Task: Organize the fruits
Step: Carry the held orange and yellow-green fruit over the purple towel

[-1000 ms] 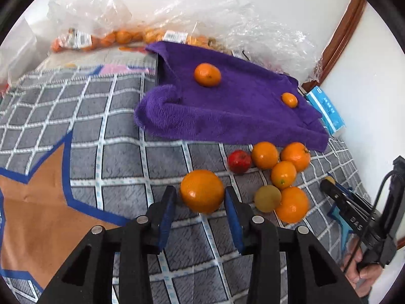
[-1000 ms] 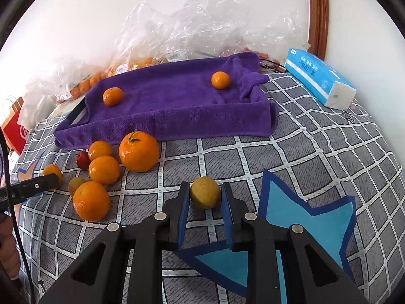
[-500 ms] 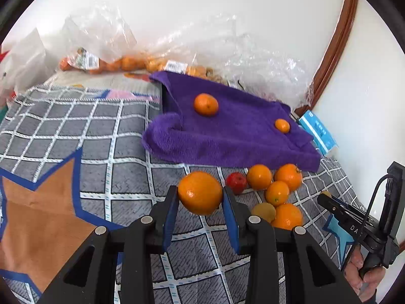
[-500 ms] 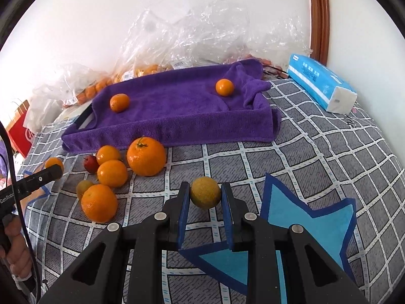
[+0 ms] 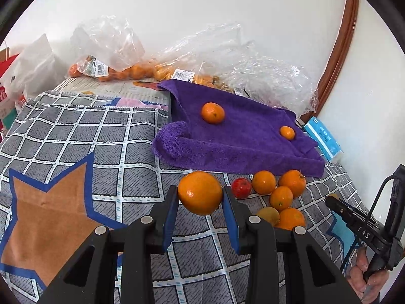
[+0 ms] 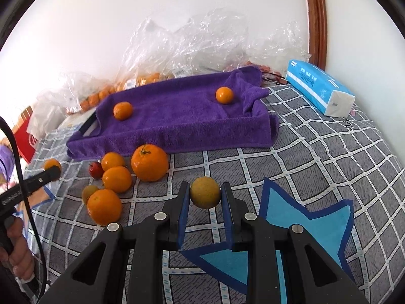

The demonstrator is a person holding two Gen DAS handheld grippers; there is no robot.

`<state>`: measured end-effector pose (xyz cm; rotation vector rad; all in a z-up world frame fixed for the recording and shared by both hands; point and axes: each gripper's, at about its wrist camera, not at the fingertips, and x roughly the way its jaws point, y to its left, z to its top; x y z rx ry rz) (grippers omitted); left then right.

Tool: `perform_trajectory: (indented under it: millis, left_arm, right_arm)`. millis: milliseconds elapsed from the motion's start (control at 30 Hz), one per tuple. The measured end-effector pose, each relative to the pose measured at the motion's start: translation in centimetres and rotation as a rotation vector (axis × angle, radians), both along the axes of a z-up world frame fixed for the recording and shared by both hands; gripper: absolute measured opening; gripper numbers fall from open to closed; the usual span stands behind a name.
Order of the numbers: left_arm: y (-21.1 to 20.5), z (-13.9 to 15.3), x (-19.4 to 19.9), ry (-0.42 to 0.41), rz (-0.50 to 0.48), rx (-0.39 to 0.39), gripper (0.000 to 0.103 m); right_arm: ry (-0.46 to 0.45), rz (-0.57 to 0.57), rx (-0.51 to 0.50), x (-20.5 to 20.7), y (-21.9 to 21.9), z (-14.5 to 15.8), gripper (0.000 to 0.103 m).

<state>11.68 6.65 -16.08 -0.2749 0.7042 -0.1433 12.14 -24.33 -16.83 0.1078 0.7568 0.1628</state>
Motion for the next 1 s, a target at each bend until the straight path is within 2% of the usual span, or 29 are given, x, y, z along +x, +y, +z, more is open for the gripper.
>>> perform_trajectory:
  millis: [433, 800, 1000]
  left_arm:
    - [0.0, 0.5, -0.6, -0.046, 0.016, 0.012, 0.033]
    - [0.0, 0.6, -0.6, -0.051, 0.018, 0.025, 0.033]
    - [0.1, 1.3, -0.3, -0.034, 0.018, 0.021, 0.033]
  right_arm:
    - [-0.009, -0.007, 0.006, -0.1, -0.3, 0.1, 0.025]
    - [-0.020, -0.013, -0.014, 0.0, -0.1, 0.5, 0.025]
    - [-0.044, -0.007, -0.011, 0.6, 0.4, 2.0, 0.025]
